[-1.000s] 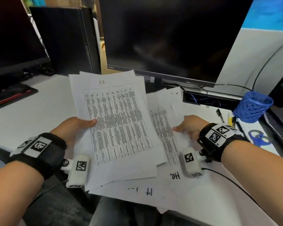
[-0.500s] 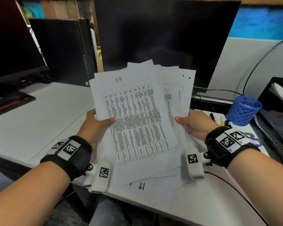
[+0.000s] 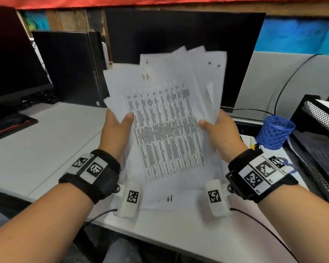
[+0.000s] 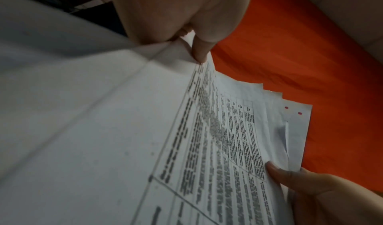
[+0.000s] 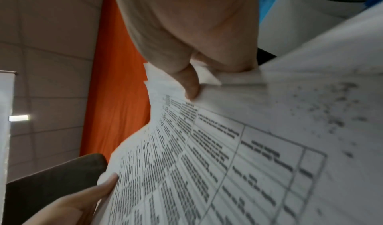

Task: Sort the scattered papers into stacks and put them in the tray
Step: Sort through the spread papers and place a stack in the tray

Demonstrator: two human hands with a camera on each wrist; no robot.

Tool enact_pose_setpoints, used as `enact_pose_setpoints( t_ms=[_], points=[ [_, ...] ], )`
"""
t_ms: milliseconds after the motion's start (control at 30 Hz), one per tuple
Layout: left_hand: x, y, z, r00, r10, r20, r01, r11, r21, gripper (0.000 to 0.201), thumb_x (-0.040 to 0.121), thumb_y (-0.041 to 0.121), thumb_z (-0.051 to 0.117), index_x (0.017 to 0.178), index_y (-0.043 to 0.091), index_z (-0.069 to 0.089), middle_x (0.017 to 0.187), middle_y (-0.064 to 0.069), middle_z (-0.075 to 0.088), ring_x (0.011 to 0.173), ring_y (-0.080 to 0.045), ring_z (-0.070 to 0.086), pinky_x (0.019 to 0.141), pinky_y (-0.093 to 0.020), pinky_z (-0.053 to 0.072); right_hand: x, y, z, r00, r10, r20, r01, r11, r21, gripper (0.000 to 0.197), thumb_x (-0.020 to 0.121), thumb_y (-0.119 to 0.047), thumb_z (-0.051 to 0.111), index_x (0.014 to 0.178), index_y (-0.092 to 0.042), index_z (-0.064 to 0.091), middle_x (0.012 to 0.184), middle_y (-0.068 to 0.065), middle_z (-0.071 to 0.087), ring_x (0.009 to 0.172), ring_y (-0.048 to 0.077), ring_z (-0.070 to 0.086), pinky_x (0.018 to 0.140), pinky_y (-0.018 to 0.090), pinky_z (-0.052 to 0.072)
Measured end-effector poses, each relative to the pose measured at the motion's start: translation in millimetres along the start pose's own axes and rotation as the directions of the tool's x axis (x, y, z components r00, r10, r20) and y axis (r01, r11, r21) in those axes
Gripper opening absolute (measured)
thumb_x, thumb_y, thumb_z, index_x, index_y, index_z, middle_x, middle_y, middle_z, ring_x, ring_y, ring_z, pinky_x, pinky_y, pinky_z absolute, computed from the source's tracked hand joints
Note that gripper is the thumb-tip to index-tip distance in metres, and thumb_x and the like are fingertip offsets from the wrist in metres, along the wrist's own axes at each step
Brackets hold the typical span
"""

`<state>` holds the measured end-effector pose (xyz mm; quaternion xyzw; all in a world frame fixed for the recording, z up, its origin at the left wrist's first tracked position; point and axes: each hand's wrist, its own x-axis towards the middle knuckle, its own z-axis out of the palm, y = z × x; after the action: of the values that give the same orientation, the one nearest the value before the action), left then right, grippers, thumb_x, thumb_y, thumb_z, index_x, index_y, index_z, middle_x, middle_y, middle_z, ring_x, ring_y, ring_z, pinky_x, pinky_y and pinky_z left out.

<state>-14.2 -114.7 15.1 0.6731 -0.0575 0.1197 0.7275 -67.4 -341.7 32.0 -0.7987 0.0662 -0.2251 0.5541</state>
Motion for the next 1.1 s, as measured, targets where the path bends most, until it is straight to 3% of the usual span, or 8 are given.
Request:
enact_pose_setpoints(
  t_ms=[200,267,500,633,733,833,967,1100],
  points=[
    [2,56,4,0.926,0.376,0.036,-0.378,0.921,0.099,0.044,0.098,0.015,0.05,0.135,0.027,0.029,0.123,0.025,0.047,0.106,0.024,0.044,0.086,0.005,0.035,-4,-29,-17,0.971,-0.179,-0.158,0.199,0.972,0.124,0.023,0.093,-0.016,0.057,0.111,-0.027,0.049,0.099,-0.017,0.057,0.088,-0.017,0.054,0.079,0.012,0.045],
    [-1,57,4,0.915,0.393,0.092,-0.402,0.907,0.124,0.043,0.097,0.016,0.051,0.133,0.027,0.03,0.121,0.029,0.046,0.106,0.025,0.044,0.087,0.003,0.036,-9,-27,-20,0.974,-0.194,-0.114,0.207,0.971,0.122,0.036,0.092,-0.017,0.059,0.126,-0.022,0.047,0.115,-0.011,0.06,0.104,-0.005,0.056,0.089,0.017,0.046],
    [-16,43,7,0.941,0.263,0.214,-0.313,0.918,0.245,0.067,0.091,0.022,0.061,0.146,0.018,0.021,0.134,0.016,0.047,0.118,0.002,0.047,0.093,-0.005,0.038,-17,-17,-13,0.984,-0.167,-0.07,0.175,0.974,0.141,0.037,0.096,-0.023,0.052,0.133,-0.023,0.046,0.12,-0.011,0.059,0.111,0.005,0.056,0.092,0.025,0.046],
    [-8,39,3,0.972,0.196,0.127,-0.221,0.948,0.23,0.061,0.089,0.026,0.063,0.14,0.018,0.031,0.131,0.01,0.053,0.119,-0.009,0.052,0.102,-0.03,0.042,-7,-31,-16,0.972,-0.192,-0.135,0.217,0.955,0.204,0.035,0.096,-0.037,0.049,0.128,-0.023,0.048,0.118,-0.014,0.06,0.11,0.001,0.057,0.09,0.022,0.046],
    [-6,34,1,0.985,0.13,0.11,-0.15,0.969,0.198,0.051,0.093,0.026,0.057,0.139,0.022,0.035,0.126,0.015,0.056,0.117,-0.006,0.053,0.1,-0.028,0.041,6,-52,-24,0.954,-0.209,-0.216,0.263,0.929,0.259,0.019,0.096,-0.031,0.05,0.112,-0.02,0.05,0.105,-0.01,0.063,0.097,0.003,0.062,0.086,0.029,0.053],
    [-8,27,3,0.985,0.095,0.143,-0.116,0.982,0.148,0.038,0.098,0.023,0.05,0.133,0.032,0.039,0.122,0.024,0.054,0.114,0.002,0.051,0.103,-0.026,0.037,20,-75,-29,0.914,-0.309,-0.263,0.366,0.907,0.207,0.016,0.095,-0.025,0.05,0.111,-0.022,0.047,0.102,-0.008,0.059,0.087,0.0,0.06,0.077,0.023,0.051],
    [-9,22,7,0.988,0.07,0.135,-0.084,0.992,0.098,0.031,0.1,0.024,0.045,0.126,0.041,0.041,0.114,0.031,0.053,0.114,0.002,0.049,0.104,-0.025,0.035,30,-99,-28,0.804,-0.547,-0.231,0.567,0.823,0.023,0.048,0.094,-0.013,0.045,0.139,-0.024,0.034,0.14,-0.013,0.039,0.124,-0.006,0.04,0.105,0.01,0.031],
    [-9,27,8,0.987,0.09,0.13,-0.101,0.992,0.078,0.035,0.101,0.021,0.042,0.134,0.033,0.042,0.113,0.029,0.055,0.11,0.007,0.051,0.094,-0.017,0.038,33,-111,-28,0.811,-0.585,0.005,0.567,0.784,-0.252,0.055,0.095,-0.025,0.05,0.144,-0.038,0.029,0.145,-0.014,0.035,0.116,-0.015,0.031,0.088,-0.007,0.018]
  ],
)
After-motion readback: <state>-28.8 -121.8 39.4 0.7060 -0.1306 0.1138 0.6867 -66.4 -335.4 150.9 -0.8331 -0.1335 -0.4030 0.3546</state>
